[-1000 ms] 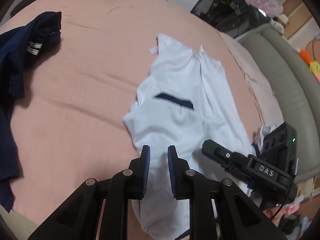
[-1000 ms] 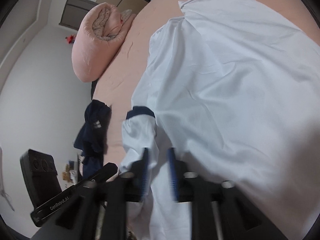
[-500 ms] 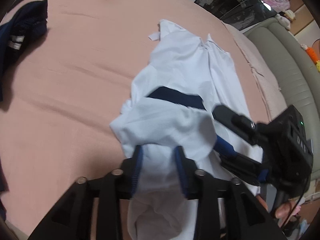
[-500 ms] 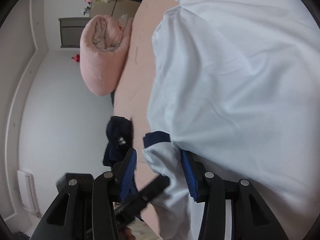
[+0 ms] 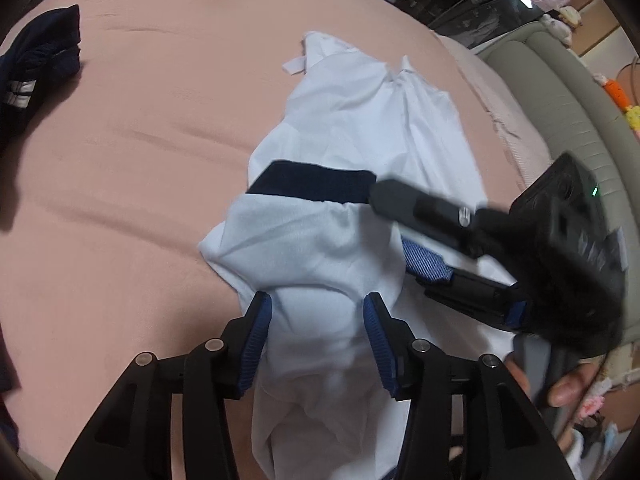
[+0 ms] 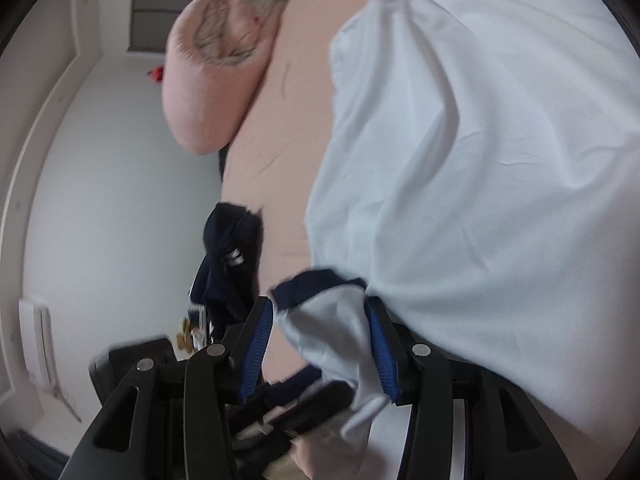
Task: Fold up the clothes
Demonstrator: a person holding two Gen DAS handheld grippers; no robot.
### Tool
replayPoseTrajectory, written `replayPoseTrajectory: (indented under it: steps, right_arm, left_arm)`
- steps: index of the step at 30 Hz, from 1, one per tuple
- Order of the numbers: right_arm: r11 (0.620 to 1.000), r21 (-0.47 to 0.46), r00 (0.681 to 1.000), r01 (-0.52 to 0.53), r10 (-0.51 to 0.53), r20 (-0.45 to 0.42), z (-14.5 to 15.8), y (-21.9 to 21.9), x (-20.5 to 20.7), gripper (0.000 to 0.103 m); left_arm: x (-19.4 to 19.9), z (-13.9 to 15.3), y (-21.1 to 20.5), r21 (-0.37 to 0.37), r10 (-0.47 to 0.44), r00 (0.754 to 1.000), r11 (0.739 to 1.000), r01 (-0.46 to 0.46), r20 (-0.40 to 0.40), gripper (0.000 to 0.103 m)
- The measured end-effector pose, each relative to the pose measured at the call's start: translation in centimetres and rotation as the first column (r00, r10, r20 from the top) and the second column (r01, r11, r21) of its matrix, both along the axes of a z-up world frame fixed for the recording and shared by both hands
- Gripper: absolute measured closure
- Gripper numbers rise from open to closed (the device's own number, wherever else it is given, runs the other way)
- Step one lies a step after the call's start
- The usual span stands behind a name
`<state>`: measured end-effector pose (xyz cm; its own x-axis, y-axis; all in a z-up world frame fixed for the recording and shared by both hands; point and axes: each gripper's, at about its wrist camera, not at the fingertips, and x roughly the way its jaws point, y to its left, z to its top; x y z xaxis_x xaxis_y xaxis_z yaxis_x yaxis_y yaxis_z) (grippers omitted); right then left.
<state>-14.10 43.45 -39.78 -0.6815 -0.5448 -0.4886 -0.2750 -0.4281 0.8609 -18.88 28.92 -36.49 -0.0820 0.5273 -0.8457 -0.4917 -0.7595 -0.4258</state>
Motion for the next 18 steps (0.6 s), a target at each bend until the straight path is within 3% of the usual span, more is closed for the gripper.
replayPoseTrajectory:
  steps: [6, 10, 12, 15, 18]
  right_arm:
    - [0.991, 0.134, 0.996, -0.019, 0.031, -0.088, 1.9, -0.9, 1.6, 0.055]
    - [0.967, 0.239, 0.989, -0.093, 0.118, -0.092, 2.9, -2.8, 1.3, 0.055]
    - [0.943, 0.306, 0.983, -0.131, 0.163, -0.080, 3.3, -3.7, 0.9, 0.055]
    - [0.916, 0.376, 0.981, -0.144, 0.182, -0.069, 3.6, -4.4, 0.3, 0.055]
    - [0.912, 0.388, 0.984, -0.131, 0.166, -0.060, 3.4, -4.1, -0.3, 0.055]
  left_arm:
    - [-3.7, 1.0, -1.5, 0.031, 0.027, 0.999, 0.999, -0.026, -0.029, 0.046]
    - [-6.8, -0.9, -2.6, 0.125, 0.113, 0.986, 0.984, -0.127, 0.120, 0.046]
    - [-7.3, -1.5, -2.6, 0.120, 0.107, 0.984, 0.985, -0.125, 0.143, 0.046]
    - [-7.0, -1.3, -1.8, 0.032, 0.066, 0.995, 0.997, -0.069, 0.076, 0.046]
    - [-6.5, -0.6, -1.1, 0.010, 0.029, 0.999, 1.000, -0.029, 0.016, 0.046]
